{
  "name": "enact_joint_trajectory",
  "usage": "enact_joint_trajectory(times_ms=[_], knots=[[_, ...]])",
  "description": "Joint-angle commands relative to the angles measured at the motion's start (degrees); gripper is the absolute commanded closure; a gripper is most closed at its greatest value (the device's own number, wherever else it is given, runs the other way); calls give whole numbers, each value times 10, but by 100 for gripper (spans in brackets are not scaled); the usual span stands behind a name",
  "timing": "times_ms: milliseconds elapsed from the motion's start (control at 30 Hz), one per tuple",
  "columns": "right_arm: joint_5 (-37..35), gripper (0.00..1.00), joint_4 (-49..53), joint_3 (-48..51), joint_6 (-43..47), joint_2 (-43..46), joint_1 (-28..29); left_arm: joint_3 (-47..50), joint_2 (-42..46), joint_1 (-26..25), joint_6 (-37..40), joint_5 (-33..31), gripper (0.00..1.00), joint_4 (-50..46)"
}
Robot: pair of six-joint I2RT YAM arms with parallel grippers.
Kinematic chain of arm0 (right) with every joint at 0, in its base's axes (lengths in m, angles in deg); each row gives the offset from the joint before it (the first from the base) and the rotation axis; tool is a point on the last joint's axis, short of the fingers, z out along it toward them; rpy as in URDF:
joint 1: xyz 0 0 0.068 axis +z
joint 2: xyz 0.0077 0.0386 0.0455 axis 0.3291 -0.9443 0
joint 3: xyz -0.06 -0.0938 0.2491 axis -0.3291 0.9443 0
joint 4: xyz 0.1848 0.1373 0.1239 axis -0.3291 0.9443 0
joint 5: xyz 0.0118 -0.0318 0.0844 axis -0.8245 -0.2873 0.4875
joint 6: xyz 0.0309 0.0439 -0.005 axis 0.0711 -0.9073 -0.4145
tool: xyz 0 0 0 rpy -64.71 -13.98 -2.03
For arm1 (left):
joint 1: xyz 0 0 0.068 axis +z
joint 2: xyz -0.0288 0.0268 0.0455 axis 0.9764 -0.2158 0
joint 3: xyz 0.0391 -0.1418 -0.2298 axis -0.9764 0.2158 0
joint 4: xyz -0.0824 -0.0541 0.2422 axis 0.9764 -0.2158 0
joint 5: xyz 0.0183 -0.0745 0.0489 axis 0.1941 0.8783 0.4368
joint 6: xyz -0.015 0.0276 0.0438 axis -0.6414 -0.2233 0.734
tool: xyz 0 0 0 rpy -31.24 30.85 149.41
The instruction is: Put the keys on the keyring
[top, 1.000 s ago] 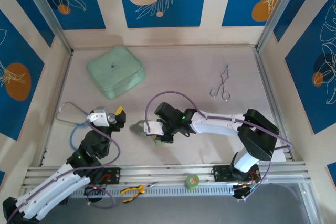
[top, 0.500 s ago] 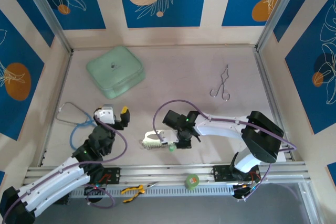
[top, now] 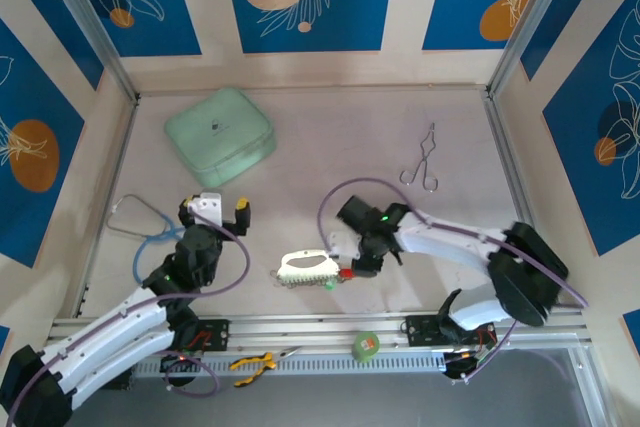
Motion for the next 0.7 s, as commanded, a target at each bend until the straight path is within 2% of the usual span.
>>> enact_joint_trajectory(times_ms=[0, 167, 267, 300, 400, 500, 600, 667], knots=[[79, 55, -149, 23, -80, 66, -79, -35, -38, 41, 16, 52, 1, -6], [17, 55, -409, 86, -249, 111, -191, -30, -104, 109, 32, 80, 0, 55], [-38, 55, -572, 160, -303, 103, -257, -31, -133, 147, 38, 80, 0, 88], [-54, 55, -595, 163, -317, 98, -277, -26, -138, 154, 47, 81, 0, 110], [-49, 56, -630, 179, -284, 88, -318, 2, -160, 178, 94, 72, 0, 213], [-6, 56, -674, 203, -286, 77, -360, 5, -188, 215, 106, 86, 0, 228], [14, 56, -775, 240, -299, 33, -390, 13, -231, 241, 106, 113, 0, 269], [21, 56, -839, 254, -301, -8, -399, 21, -272, 245, 117, 109, 0, 321]])
